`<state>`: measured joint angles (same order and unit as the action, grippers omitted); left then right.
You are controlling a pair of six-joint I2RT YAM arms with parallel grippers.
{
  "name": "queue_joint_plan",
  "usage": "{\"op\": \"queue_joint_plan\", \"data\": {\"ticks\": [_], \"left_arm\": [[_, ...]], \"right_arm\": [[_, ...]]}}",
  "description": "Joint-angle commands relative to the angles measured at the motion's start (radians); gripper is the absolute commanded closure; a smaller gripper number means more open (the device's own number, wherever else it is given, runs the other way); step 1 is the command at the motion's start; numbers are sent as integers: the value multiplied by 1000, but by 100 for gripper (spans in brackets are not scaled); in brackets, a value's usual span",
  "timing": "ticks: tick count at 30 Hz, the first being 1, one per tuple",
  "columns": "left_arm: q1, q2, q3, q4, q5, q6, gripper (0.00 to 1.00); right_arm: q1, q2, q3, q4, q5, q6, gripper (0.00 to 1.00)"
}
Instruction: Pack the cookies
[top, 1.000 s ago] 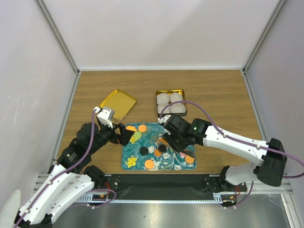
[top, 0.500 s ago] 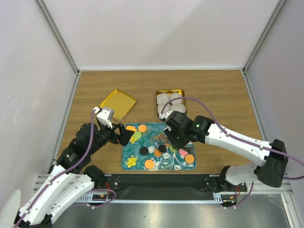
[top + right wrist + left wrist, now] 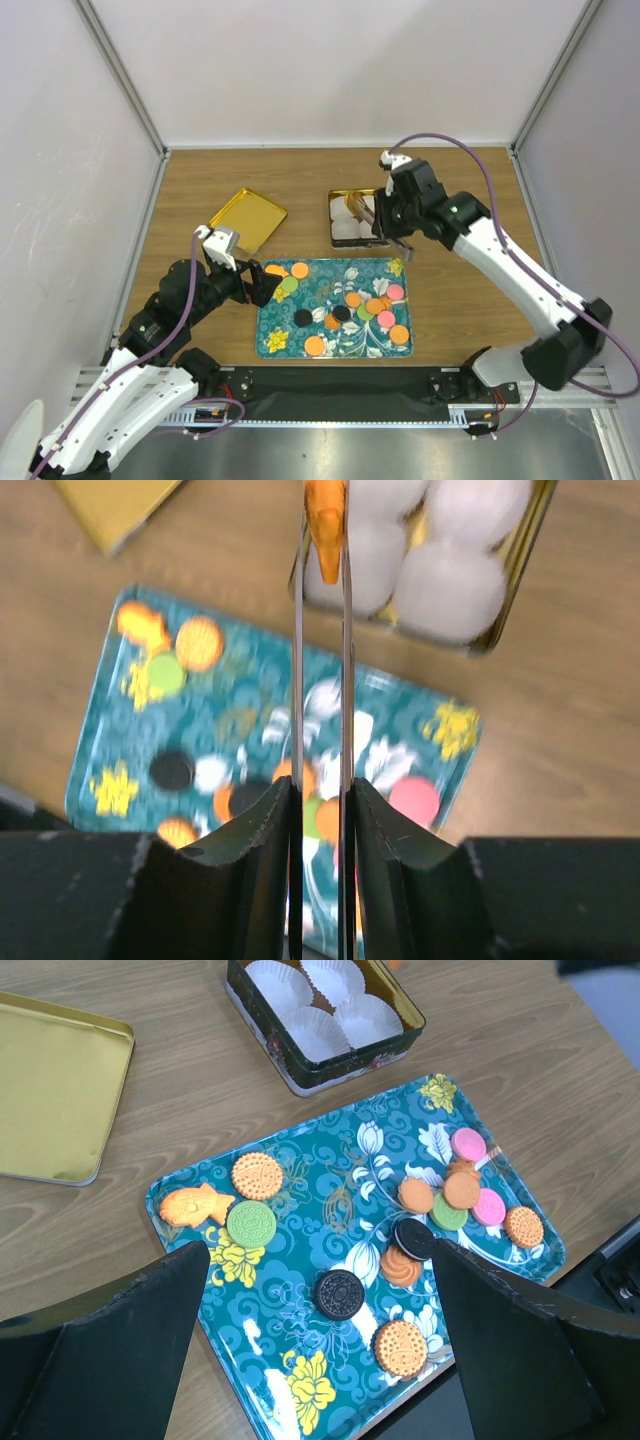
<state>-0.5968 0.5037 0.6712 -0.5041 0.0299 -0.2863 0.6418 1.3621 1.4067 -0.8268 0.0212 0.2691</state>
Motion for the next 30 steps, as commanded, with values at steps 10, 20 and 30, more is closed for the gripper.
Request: {"op": "queue_joint_plan", "data": {"ticks": [10, 20, 30], "left_arm": [[-8, 7, 25, 9, -28, 15, 0], [-8, 16, 25, 7, -27, 15, 0], [-9, 19, 25, 9, -21, 15, 0]], "right_arm": [[-88, 420, 290, 121, 29, -25, 91], [-106, 538, 321, 161, -12, -18, 92], [-110, 569, 287, 189, -44, -11, 79]]}}
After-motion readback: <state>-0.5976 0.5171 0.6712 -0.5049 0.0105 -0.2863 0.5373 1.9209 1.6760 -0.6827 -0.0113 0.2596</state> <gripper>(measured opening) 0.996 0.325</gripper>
